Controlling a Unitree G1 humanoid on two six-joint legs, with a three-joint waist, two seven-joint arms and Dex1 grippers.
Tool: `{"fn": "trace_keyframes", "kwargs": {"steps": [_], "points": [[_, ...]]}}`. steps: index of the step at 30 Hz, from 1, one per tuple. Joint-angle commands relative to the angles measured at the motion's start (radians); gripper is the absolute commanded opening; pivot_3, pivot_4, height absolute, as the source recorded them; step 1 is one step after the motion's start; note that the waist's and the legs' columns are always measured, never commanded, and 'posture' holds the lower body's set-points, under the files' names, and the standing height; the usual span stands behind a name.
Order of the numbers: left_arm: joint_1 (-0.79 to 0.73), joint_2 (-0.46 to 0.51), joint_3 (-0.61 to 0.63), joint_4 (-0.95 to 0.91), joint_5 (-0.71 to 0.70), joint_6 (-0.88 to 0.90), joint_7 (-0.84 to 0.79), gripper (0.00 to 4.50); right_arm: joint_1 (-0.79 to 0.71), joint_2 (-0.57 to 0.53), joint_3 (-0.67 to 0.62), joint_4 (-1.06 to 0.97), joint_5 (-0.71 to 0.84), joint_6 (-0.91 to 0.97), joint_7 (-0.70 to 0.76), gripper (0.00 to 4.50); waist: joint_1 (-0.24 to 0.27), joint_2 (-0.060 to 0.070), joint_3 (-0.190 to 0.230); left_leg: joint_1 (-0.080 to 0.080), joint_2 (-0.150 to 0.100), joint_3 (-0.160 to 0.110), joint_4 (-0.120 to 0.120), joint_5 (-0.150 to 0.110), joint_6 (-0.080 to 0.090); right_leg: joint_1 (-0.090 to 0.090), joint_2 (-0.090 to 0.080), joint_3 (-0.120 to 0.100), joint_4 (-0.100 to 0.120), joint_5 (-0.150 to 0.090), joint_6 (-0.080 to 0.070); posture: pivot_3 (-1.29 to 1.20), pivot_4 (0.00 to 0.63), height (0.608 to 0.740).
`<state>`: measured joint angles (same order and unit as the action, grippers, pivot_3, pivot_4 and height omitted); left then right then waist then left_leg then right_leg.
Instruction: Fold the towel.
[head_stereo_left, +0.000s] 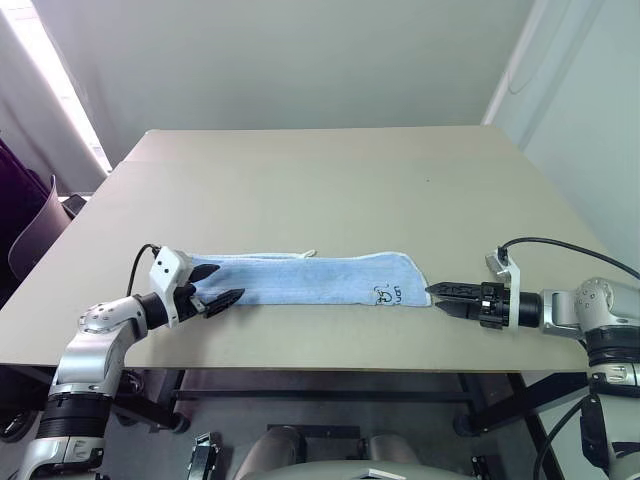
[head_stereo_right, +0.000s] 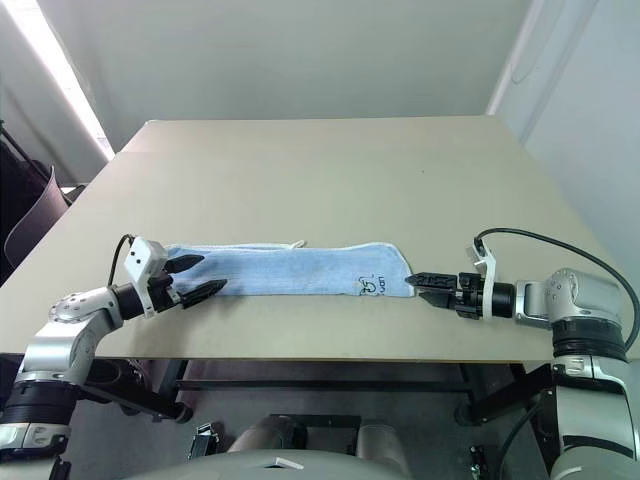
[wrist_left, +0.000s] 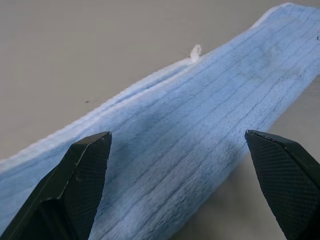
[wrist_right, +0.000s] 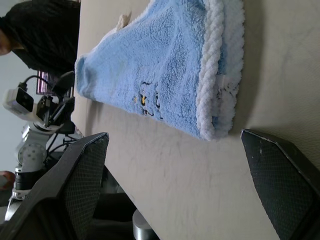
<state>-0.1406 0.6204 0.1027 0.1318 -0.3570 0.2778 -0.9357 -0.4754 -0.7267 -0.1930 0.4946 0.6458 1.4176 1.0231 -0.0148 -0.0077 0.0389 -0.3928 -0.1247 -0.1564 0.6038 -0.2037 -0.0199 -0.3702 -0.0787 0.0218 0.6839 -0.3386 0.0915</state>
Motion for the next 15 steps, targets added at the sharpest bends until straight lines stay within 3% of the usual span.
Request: {"fn": "trace_keyframes", "kwargs": {"steps": [1, 15], "points": [[-0.008, -0.005, -0.010, -0.045, 0.005, 0.004, 0.008, 4.50, -0.002, 0.055, -0.016, -0.007, 0.014, 0.015, -0.049, 4.42, -0.004, -0.001, -0.001, 0.000, 0.001, 0.000, 0.000, 0.000, 0.000, 0.000, 0.000, 0.000, 0.000, 0.000, 0.000, 0.00, 0.000, 0.740], [-0.066, -0.025, -0.048, 0.021, 0.047, -0.024, 0.017, 4.50, -0.116, 0.194, 0.038, 0.091, -0.012, -0.038, -0.074, 4.42, -0.033, -0.002, -0.001, 0.002, 0.013, 0.016, 0.003, -0.001, 0.000, -0.001, 0.000, -0.003, 0.000, 0.008, -0.002, 0.00, 0.000, 0.740]]}}
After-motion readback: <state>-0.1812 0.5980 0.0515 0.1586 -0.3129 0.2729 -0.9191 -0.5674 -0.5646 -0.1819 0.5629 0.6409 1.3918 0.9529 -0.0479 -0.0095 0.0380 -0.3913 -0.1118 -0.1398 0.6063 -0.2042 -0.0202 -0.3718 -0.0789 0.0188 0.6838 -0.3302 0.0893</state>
